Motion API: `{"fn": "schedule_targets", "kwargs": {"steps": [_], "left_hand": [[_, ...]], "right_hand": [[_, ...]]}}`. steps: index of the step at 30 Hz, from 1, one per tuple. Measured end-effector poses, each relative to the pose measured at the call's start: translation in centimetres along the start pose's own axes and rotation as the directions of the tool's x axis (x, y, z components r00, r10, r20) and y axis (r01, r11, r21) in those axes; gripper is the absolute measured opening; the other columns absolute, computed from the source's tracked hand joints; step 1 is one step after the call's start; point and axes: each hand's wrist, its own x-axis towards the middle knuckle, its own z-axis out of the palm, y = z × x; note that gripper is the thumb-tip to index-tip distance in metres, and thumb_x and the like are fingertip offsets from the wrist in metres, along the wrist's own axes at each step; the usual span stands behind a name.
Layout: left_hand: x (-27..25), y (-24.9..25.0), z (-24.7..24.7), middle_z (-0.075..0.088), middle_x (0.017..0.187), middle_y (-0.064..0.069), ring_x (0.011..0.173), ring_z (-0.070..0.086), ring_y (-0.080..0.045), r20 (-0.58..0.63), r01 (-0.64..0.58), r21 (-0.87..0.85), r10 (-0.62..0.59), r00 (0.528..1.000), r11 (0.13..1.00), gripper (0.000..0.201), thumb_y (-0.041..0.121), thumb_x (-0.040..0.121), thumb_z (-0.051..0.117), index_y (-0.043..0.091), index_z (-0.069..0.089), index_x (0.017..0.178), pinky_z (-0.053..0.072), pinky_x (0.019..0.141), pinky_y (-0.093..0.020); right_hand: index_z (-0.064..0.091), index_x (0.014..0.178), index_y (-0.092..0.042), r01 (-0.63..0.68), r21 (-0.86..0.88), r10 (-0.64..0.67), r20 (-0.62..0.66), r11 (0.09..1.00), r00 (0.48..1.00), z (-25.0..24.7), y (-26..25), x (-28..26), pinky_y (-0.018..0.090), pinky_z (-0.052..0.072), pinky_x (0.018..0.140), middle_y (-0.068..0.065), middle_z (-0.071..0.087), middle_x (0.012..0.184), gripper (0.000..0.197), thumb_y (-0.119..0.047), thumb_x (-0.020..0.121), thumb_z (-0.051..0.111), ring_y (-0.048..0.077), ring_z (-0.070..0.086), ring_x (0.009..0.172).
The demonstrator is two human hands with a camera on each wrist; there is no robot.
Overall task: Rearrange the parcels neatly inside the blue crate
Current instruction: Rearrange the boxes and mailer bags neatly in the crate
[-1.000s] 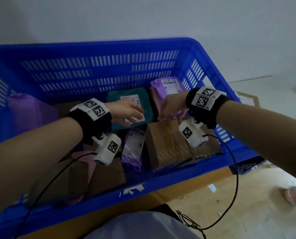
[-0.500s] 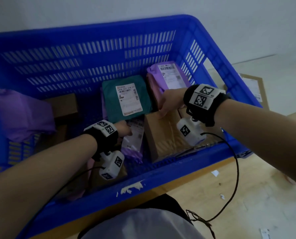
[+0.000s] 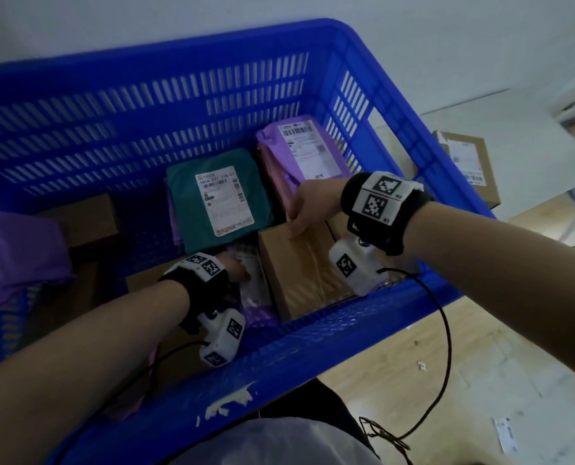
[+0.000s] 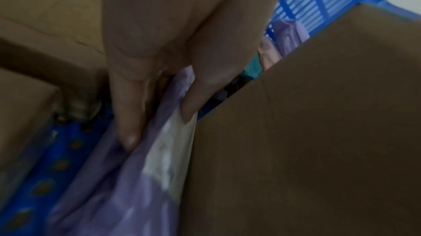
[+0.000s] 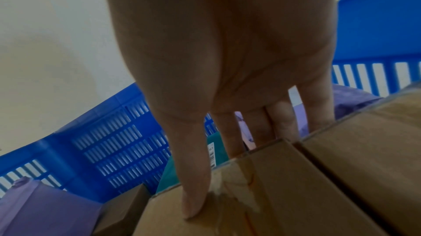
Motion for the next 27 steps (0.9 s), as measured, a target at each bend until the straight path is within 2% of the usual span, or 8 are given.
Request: {"fn": "schedule_targets", "kwargs": {"steps": [3, 6, 10, 13, 16, 19, 24, 27], "left_hand": [[-0.7, 0.2, -0.7, 0.059, 0.123, -0.028, 0.111, 0.059, -0.042, 0.082, 0.080, -0.079, -0.074, 0.994, 0.994, 0.038, 0.006, 0.092, 0.056, -0.009, 0.050, 0.127, 0.053, 0.085, -0.047], [-1.3, -0.5, -1.9, 0.059, 0.124, -0.028, 0.113, 0.058, -0.043, 0.157, 0.097, -0.075, -0.085, 0.984, 0.992, 0.043, 0.008, 0.090, 0.059, -0.007, 0.049, 0.129, 0.048, 0.095, -0.052], [-3.2, -1.0, -3.4, 0.066, 0.108, -0.023, 0.110, 0.061, -0.041, 0.133, 0.043, -0.116, -0.028, 0.991, 0.992, 0.037, 0.006, 0.088, 0.062, -0.007, 0.054, 0.122, 0.050, 0.091, -0.052], [-4.9, -1.0, -4.4, 0.064, 0.117, -0.024, 0.108, 0.063, -0.039, 0.126, -0.019, -0.140, 0.037, 0.991, 0.990, 0.037, 0.003, 0.087, 0.062, -0.004, 0.055, 0.122, 0.049, 0.095, -0.053], [-6.6, -1.1, -5.9, 0.066, 0.113, -0.021, 0.103, 0.064, -0.037, 0.137, -0.052, -0.207, 0.081, 0.987, 0.977, 0.035, 0.001, 0.087, 0.061, -0.002, 0.055, 0.121, 0.052, 0.088, -0.052], [-8.5, -1.4, -7.5, 0.068, 0.102, -0.015, 0.090, 0.066, -0.030, 0.105, -0.101, -0.190, 0.122, 0.987, 0.977, 0.028, 0.005, 0.086, 0.064, 0.005, 0.056, 0.113, 0.056, 0.071, -0.041], [-11.6, -2.4, -10.2, 0.072, 0.095, -0.008, 0.088, 0.069, -0.023, 0.093, -0.244, -0.188, 0.264, 0.960, 0.951, 0.019, 0.010, 0.084, 0.066, 0.010, 0.065, 0.103, 0.057, 0.067, -0.033], [-13.2, -2.9, -12.3, 0.075, 0.090, -0.005, 0.081, 0.071, -0.019, 0.074, -0.341, -0.246, 0.369, 0.927, 0.907, 0.014, 0.012, 0.086, 0.064, 0.010, 0.068, 0.099, 0.057, 0.066, -0.030]], "right_hand": [[0.068, 0.115, -0.008, -0.010, -0.009, 0.010, -0.006, 1.000, 1.000, 0.0, 0.1, 0.2, 0.030, 0.048, 0.092, 0.006, 0.067, 0.117, 0.050, -0.043, 0.079, 0.071, 0.022, 0.061, 0.109], [0.068, 0.113, -0.007, -0.013, -0.011, 0.013, -0.015, 1.000, 1.000, 0.0, 0.1, 0.3, 0.030, 0.048, 0.090, 0.007, 0.068, 0.115, 0.049, -0.042, 0.079, 0.072, 0.020, 0.062, 0.104], [0.068, 0.112, -0.006, -0.022, -0.026, 0.021, -0.029, 0.999, 0.999, -0.1, -0.1, 0.2, 0.028, 0.046, 0.084, 0.008, 0.068, 0.115, 0.050, -0.041, 0.078, 0.073, 0.021, 0.062, 0.103], [0.067, 0.115, -0.005, -0.045, -0.056, 0.044, -0.028, 0.997, 0.999, -0.2, -0.4, 0.0, 0.029, 0.049, 0.083, 0.009, 0.067, 0.117, 0.053, -0.042, 0.077, 0.073, 0.020, 0.061, 0.097], [0.063, 0.119, -0.002, -0.061, -0.110, 0.059, -0.020, 0.992, 0.998, -0.4, -1.1, -0.7, 0.016, 0.047, 0.053, 0.009, 0.065, 0.106, 0.055, -0.040, 0.080, 0.072, 0.017, 0.056, 0.075], [0.062, 0.119, -0.002, -0.055, -0.154, 0.053, -0.019, 0.987, 0.998, -0.6, -1.8, -1.3, 0.007, 0.030, 0.027, 0.006, 0.055, 0.094, 0.050, -0.034, 0.082, 0.071, 0.008, 0.042, 0.054], [0.068, 0.103, -0.005, -0.083, -0.236, 0.079, -0.023, 0.968, 0.997, -1.1, -2.7, -1.8, 0.018, 0.039, 0.046, 0.001, 0.056, 0.073, 0.037, -0.036, 0.082, 0.069, 0.013, 0.049, 0.058], [0.068, 0.098, -0.004, -0.047, -0.165, 0.038, -0.061, 0.985, 0.997, -2.4, -3.7, -2.0, 0.013, 0.040, 0.039, 0.000, 0.057, 0.064, 0.027, -0.029, 0.088, 0.063, 0.010, 0.049, 0.052]]}}
